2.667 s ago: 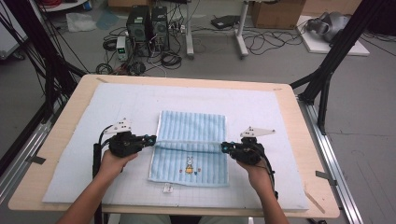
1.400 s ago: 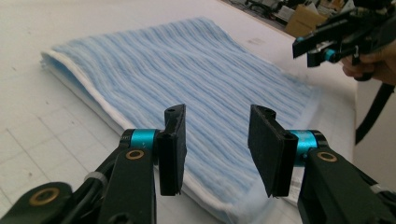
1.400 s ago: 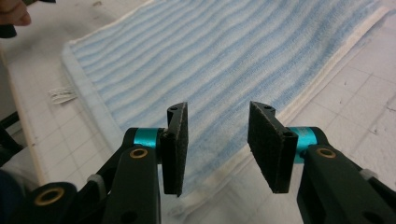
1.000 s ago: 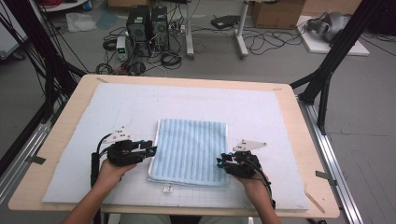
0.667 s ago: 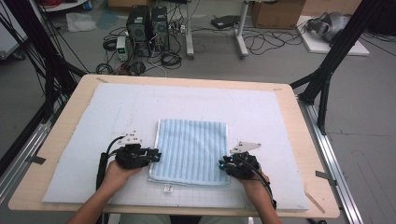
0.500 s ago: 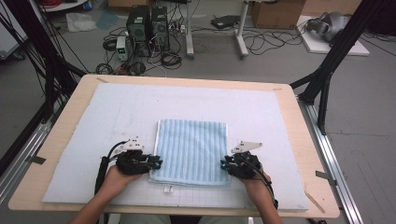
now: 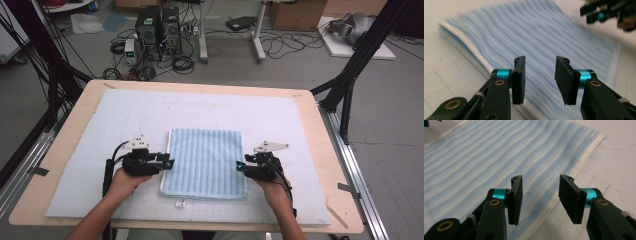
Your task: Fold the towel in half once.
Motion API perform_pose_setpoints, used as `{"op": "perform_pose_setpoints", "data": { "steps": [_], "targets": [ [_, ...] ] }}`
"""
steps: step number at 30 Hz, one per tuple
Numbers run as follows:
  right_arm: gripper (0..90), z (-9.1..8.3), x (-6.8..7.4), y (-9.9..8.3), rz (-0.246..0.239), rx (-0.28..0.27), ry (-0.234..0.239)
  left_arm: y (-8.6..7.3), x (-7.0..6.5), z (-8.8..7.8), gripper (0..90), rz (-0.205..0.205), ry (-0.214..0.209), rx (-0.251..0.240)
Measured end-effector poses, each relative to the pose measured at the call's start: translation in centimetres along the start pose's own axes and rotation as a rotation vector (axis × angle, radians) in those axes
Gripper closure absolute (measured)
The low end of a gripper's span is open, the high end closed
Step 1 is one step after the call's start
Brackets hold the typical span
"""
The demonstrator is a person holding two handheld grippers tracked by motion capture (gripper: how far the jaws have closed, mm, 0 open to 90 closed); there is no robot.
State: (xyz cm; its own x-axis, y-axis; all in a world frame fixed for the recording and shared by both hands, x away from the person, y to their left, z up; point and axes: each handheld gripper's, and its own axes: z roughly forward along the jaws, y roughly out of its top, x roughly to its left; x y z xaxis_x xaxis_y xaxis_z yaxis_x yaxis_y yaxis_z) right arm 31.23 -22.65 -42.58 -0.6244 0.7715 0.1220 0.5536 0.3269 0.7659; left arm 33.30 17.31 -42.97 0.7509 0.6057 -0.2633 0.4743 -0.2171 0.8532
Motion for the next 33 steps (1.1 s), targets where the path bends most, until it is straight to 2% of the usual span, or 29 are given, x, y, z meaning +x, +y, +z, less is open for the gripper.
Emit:
{"op": "perform_pose_setpoints", "data": {
  "steps": [1,7,9,12,15,16,17,19,23,26,29,31,32,33],
  "targets": [
    [52.7,0.1,-0.3,0.3,0.005,-0.008,-0.003,0.4,0.6,0.4,64.0,0.007,0.022,-0.005],
    [54.5,1.0,-1.2,1.5,0.028,-0.035,-0.014,2.2,3.4,2.9,69.6,-0.021,0.126,-0.034],
    [54.5,1.3,-1.4,1.6,0.037,-0.032,-0.012,2.5,4.2,3.9,71.2,-0.037,0.14,-0.012],
    [54.6,1.7,-1.5,1.6,0.045,-0.032,-0.017,2.6,5.2,5.2,73.7,-0.056,0.185,0.03],
    [55.0,1.9,-1.7,1.7,0.048,-0.033,-0.021,2.5,5.5,5.9,75.2,-0.047,0.246,0.071],
    [55.1,2.0,-1.7,1.8,0.052,-0.034,-0.022,2.4,5.6,6.0,75.3,-0.033,0.259,0.086],
    [55.4,2.1,-1.8,1.8,0.051,-0.033,-0.025,2.4,5.6,6.0,76.6,-0.039,0.262,0.082],
    [56.7,2.4,-2.1,2.1,0.055,-0.03,-0.042,2.4,5.5,6.0,76.9,-0.015,0.284,0.091],
    [67.7,3.4,-2.8,3.1,0.062,-0.046,-0.083,2.4,5.5,6.0,76.7,-0.017,0.29,0.088],
    [77.8,4.8,-3.2,4.1,0.048,-0.033,-0.121,2.4,5.5,6.0,76.1,-0.017,0.287,0.088],
    [79.5,6.5,-3.6,4.8,0.065,0.009,-0.14,2.3,5.6,6.0,75.8,-0.022,0.285,0.087],
    [80.1,7.4,-3.9,5.0,0.047,0.059,-0.193,2.3,5.6,6.0,75.7,-0.024,0.282,0.087],
    [80.2,7.8,-4.2,4.9,0.052,0.065,-0.209,2.3,5.6,5.9,75.7,-0.025,0.279,0.086],
    [81.4,7.7,-4.5,4.9,0.087,0.051,-0.218,2.3,5.6,5.9,75.7,-0.025,0.28,0.086]
  ]
}}
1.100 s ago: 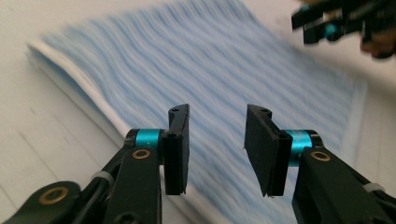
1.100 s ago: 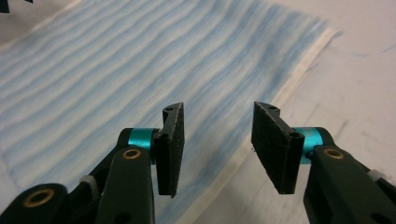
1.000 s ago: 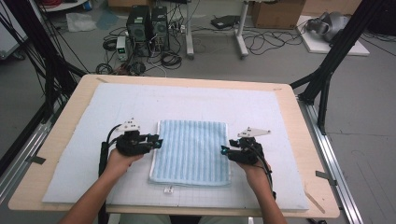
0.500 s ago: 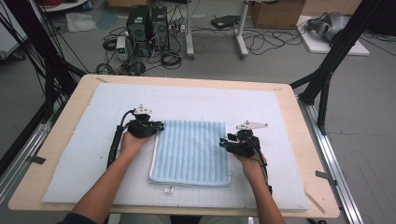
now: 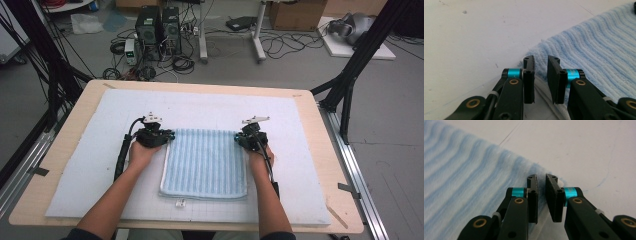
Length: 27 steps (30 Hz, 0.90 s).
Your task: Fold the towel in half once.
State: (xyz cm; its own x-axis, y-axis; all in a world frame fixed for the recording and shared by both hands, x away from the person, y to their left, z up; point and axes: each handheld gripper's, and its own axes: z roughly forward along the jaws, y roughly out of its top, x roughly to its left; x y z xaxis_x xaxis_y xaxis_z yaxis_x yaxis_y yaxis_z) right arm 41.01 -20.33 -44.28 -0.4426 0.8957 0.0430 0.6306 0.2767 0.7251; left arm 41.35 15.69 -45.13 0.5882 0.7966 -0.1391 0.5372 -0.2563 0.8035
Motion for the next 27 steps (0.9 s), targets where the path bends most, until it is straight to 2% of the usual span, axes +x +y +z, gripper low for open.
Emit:
{"op": "perform_pose_setpoints", "data": {
  "steps": [2,4,6,7,8,11,14,17,22,24,27],
  "targets": [
    [81.3,-0.1,-0.2,-0.1,0.007,-0.001,-0.027,0.0,0.0,0.0,75.4,-0.008,-0.004,-0.003],
    [76.8,-0.4,-0.6,-0.1,0.02,0.0,-0.029,0.0,0.2,-0.1,73.2,-0.012,-0.017,-0.004],
    [74.6,-1.1,-1.0,-0.3,0.032,-0.023,-0.014,0.0,0.4,-0.4,65.4,-0.025,-0.015,-0.016],
    [72.8,-1.6,-1.3,-0.3,0.043,-0.037,0.002,0.0,0.5,-0.7,59.8,-0.04,-0.021,-0.029],
    [72.1,-2.1,-1.4,-0.3,0.043,-0.053,0.007,0.0,0.6,-1.2,58.1,-0.051,-0.033,-0.066],
    [70.7,-4.0,-1.9,-0.5,0.024,-0.123,0.029,0.1,0.8,-2.7,51.5,-0.046,-0.059,-0.134],
    [65.9,-5.5,-2.1,-1.0,0.023,-0.152,0.058,0.2,0.9,-4.2,43.9,-0.044,-0.113,-0.178],
    [57.2,-6.7,-2.2,-1.9,0.023,-0.174,0.068,-0.1,0.8,-5.6,35.4,-0.026,-0.132,-0.235],
    [40.0,-7.8,-2.0,-3.2,0.02,-0.175,0.071,-0.9,0.8,-7.1,18.2,-0.02,-0.136,-0.279],
    [34.6,-8.2,-1.9,-3.5,0.019,-0.174,0.063,-1.3,0.8,-7.5,18.2,-0.024,-0.158,-0.293],
    [26.8,-8.8,-1.5,-3.8,-0.011,-0.192,0.062,-1.7,0.6,-7.9,18.2,-0.008,-0.171,-0.299]
  ]
}}
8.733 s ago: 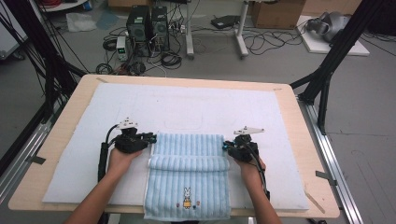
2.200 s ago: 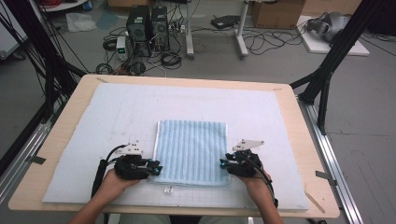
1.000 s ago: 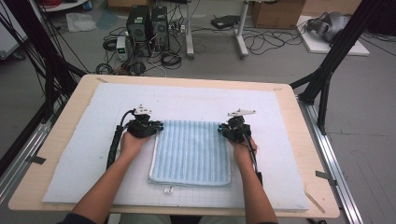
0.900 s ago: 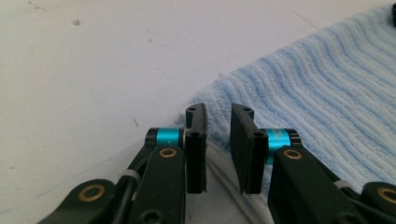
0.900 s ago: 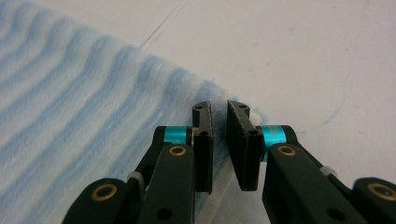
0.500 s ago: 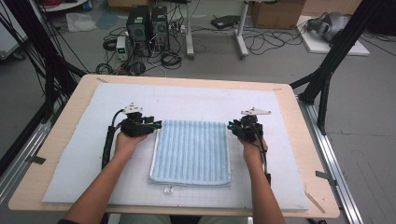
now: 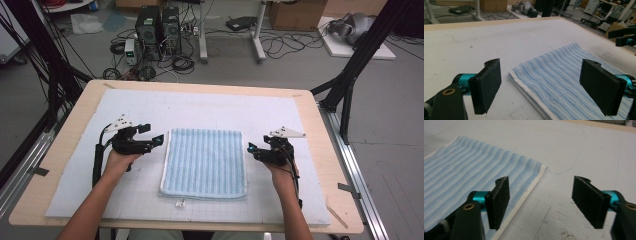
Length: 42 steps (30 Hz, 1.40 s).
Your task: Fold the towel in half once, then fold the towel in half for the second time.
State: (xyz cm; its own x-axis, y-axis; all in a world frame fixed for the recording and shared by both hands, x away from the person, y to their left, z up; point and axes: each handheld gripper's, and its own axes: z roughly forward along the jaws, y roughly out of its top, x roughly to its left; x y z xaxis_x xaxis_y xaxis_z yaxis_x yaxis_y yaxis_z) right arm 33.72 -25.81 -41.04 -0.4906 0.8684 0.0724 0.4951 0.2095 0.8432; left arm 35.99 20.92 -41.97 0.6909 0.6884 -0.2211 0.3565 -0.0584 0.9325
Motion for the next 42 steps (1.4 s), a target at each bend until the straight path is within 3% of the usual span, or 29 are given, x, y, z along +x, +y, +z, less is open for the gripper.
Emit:
{"op": "perform_pose_setpoints", "data": {
  "steps": [6,8,13,20,32,42],
  "targets": [
    [12.2,-0.56,0.44,-0.04,-0.039,0.0,-0.001,0.04,0.05,-0.68,18.2,0.004,0.006,-0.023],
    [11.9,-0.71,0.33,-0.07,-0.028,-0.005,0.017,0.01,0.25,-0.93,18.2,0.002,0.01,-0.026],
    [11.5,-0.63,-0.05,-0.25,-0.057,0.013,0.0,-0.11,0.51,-1.0,18.3,0.007,0.02,-0.021],
    [11.3,-0.85,-0.18,-0.52,-0.045,0.011,-0.007,-0.07,0.4,-0.75,18.4,0.016,0.021,-0.016],
    [11.3,-0.88,-0.35,-0.56,-0.033,0.006,0.004,-0.19,0.76,-0.73,18.0,-0.018,0.028,-0.007],
    [11.3,-0.81,-0.33,-0.53,-0.041,0.006,0.01,-0.25,0.58,-0.58,18.0,-0.015,0.027,0.007]
  ]
}}
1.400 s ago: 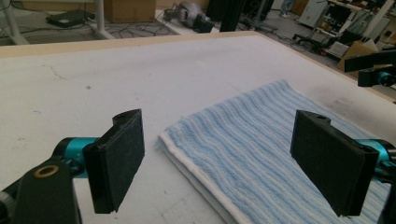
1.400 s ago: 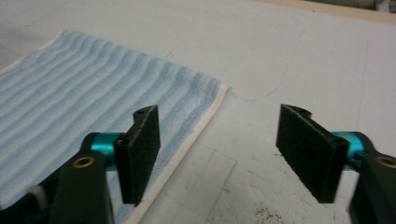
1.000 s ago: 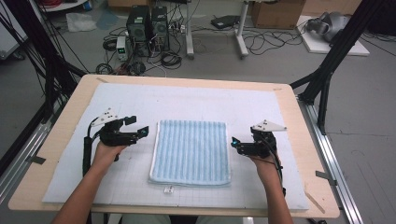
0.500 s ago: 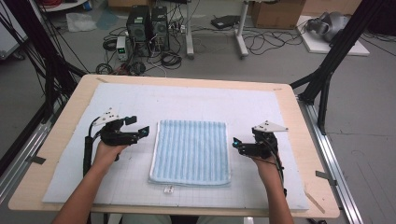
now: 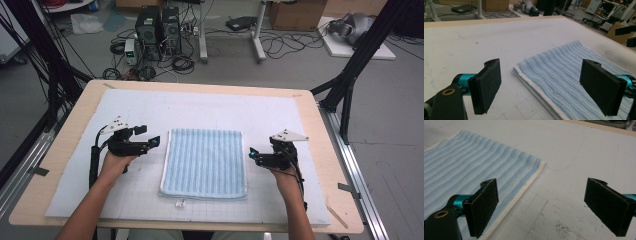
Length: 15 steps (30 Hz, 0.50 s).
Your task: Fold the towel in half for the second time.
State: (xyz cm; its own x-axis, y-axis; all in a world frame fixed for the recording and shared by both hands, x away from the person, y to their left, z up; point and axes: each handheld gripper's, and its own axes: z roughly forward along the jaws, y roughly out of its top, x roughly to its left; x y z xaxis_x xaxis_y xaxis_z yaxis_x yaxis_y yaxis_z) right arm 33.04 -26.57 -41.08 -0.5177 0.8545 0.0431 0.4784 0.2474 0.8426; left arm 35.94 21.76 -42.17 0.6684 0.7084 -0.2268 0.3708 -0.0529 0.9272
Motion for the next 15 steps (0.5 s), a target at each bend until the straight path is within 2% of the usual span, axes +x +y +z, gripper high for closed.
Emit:
{"op": "perform_pose_setpoints", "data": {
  "steps": [3,5,8,12,15],
  "targets": [
    [11.3,0.0,0.0,0.0,0.0,-0.002,0.006,0.1,0.1,0.2,18.0,-0.005,0.005,0.011],
    [11.3,-0.1,0.1,0.0,0.008,-0.002,0.008,0.2,0.1,0.5,18.3,-0.012,0.032,0.024],
    [11.3,-0.3,0.0,0.0,0.019,-0.011,0.011,0.3,0.3,1.0,18.4,-0.001,0.049,0.04],
    [11.3,-0.4,0.0,0.0,0.029,-0.024,0.019,0.9,1.1,2.2,21.1,-0.009,0.074,0.081],
    [11.3,-0.4,0.0,0.0,0.029,-0.024,0.022,1.5,1.7,3.6,22.2,-0.023,0.073,0.111]
  ]
}}
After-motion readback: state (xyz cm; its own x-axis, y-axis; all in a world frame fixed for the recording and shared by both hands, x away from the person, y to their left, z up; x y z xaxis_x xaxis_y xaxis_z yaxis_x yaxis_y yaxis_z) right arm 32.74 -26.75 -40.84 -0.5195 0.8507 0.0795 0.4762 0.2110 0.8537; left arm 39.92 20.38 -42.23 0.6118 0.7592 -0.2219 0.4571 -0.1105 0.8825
